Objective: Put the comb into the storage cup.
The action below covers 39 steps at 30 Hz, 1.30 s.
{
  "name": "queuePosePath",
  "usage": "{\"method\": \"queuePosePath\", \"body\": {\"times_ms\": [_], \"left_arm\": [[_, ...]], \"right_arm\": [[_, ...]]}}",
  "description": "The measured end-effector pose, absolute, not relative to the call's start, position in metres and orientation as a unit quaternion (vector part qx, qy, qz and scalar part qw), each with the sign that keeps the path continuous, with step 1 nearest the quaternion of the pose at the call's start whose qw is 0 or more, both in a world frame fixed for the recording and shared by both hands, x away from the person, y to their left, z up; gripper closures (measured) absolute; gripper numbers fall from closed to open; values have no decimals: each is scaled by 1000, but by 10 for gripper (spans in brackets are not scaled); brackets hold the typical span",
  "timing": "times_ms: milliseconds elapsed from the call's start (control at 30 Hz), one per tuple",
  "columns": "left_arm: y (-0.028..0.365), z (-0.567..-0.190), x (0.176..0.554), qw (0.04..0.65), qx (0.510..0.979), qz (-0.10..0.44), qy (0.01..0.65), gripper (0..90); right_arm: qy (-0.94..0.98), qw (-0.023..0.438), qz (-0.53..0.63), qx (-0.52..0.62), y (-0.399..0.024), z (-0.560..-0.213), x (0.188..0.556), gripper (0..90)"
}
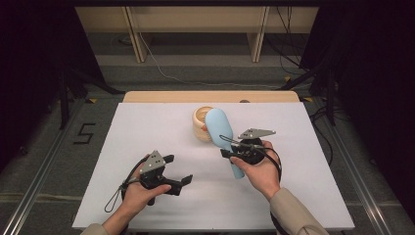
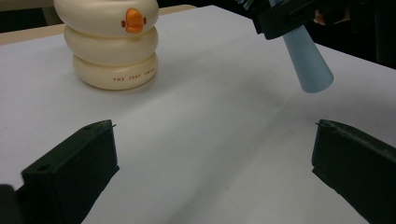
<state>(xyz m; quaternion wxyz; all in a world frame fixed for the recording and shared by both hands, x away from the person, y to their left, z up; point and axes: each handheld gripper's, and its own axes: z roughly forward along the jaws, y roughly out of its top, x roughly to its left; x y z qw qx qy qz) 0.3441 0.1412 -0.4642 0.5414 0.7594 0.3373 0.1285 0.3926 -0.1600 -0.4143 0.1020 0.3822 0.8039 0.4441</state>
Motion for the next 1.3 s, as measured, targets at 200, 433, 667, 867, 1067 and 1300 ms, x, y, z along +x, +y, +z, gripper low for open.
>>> {"method": "queuePosePath", "body": {"times_ms": [200, 433, 667, 867, 1067, 1300], "left_arm": [[132, -466, 345, 539, 764, 122, 334, 0], [119, -466, 346, 539, 767, 113, 329, 0], [109, -467, 347, 539, 770, 108, 324, 0], [99, -467, 348, 539, 774, 98, 318, 0], [88, -468, 350, 539, 778, 87, 311, 3], [76, -471, 351, 535, 785, 81, 303, 6]], "right_arm": [[804, 100, 447, 379, -157, -415, 392, 704], [803, 102, 451, 376, -154, -415, 391, 704], [801, 104, 454, 375, -152, -415, 390, 704], [800, 106, 457, 374, -150, -415, 390, 704], [799, 107, 458, 374, -150, -415, 389, 704], [798, 108, 460, 375, -148, -415, 389, 704]]}}
